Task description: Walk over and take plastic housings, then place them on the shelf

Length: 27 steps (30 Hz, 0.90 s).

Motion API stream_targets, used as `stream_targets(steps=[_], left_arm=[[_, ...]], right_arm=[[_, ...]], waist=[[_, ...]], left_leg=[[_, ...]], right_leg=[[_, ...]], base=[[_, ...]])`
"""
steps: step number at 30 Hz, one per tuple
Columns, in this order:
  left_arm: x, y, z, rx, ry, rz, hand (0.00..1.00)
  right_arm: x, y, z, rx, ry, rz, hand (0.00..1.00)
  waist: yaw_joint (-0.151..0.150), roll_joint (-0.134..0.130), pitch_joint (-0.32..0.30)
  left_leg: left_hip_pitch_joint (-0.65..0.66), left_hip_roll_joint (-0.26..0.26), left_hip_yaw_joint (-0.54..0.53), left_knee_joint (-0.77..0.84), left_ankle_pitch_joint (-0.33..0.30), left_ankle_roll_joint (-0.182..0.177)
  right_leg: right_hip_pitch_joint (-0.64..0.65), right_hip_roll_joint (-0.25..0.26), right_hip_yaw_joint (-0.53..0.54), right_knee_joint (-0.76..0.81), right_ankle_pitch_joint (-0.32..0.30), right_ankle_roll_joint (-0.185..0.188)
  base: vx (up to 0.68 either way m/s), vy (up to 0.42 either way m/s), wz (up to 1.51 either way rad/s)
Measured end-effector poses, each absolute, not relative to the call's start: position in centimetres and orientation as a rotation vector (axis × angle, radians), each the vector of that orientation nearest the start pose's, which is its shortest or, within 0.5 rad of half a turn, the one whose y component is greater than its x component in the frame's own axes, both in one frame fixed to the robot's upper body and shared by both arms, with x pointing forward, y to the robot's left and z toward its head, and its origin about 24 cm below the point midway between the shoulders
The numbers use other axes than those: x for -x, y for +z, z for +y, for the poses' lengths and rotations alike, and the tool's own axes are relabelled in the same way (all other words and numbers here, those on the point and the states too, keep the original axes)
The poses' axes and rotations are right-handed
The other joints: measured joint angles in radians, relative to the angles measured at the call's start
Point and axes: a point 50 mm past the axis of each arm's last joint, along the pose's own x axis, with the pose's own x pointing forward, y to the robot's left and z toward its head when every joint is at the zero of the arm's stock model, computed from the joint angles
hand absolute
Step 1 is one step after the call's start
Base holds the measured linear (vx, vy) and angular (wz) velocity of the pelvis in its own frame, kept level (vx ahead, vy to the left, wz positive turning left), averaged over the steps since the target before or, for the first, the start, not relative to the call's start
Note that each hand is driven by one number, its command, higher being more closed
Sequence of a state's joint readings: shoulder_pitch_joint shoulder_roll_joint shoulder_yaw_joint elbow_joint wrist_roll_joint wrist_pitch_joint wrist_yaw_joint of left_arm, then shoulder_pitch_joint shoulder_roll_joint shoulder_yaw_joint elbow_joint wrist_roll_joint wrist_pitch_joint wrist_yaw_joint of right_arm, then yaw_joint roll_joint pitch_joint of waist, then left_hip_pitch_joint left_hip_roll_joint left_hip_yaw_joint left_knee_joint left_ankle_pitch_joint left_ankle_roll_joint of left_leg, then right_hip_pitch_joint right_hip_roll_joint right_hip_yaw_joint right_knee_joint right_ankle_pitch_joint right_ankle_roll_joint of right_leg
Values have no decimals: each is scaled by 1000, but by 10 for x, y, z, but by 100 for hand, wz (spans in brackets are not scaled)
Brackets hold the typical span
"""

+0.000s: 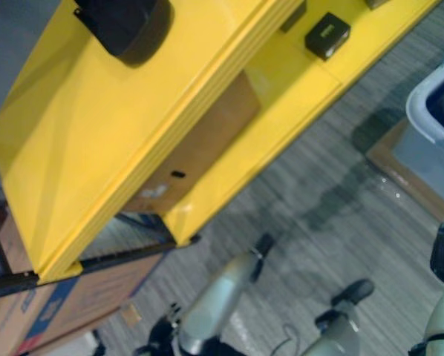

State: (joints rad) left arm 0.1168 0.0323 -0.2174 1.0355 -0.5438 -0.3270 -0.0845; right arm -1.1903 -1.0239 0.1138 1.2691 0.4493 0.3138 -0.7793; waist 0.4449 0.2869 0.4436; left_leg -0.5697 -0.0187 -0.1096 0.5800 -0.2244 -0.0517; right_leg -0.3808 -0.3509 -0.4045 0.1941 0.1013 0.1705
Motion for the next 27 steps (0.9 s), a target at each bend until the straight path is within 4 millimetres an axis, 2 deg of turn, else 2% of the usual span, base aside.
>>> stream_targets(steps=[5, 10, 16, 22, 27], left_arm=[[-107, -151, 145, 362, 123, 816, 0], [-110, -148, 146, 360, 130, 784, 0], [-118, -142, 147, 357, 132, 719, 0], [-147, -121, 155, 338, 139, 542, 0], [-189, -81, 171, 310, 164, 301, 0]], right_arm=[[-290, 257, -439, 231, -1444, 160, 100], [-291, 259, -438, 421, -1432, 209, 100], [-294, 271, -435, 542, -1414, 222, 100], [-297, 277, -434, 663, -1365, 239, 100], [-298, 279, -433, 697, -1341, 243, 100]], waist=[[5, 16, -12], [14, 18, -13], [11, 16, -12], [-10, 0, 0], [-34, -36, 26]], left_leg=[[1, 2, 0, -7, 0, 0], [5, 3, -1, -12, 0, 0], [10, 3, -3, -13, 0, 0], [12, 11, -5, -6, 0, 0], [22, 34, -5, 9, -4, -7]], right_leg=[[2, 3, -2, -1, 1, 1], [7, 3, -5, -1, 3, 4], [16, 5, -9, -3, 1, 0], [19, 11, -10, 7, 1, 0], [34, 32, -10, 7, 2, -9]], base=[[0, 0, 0], [0, 0, 0], [-17, -6, 0], [0, 0, 0], [-44, -16, -6]])
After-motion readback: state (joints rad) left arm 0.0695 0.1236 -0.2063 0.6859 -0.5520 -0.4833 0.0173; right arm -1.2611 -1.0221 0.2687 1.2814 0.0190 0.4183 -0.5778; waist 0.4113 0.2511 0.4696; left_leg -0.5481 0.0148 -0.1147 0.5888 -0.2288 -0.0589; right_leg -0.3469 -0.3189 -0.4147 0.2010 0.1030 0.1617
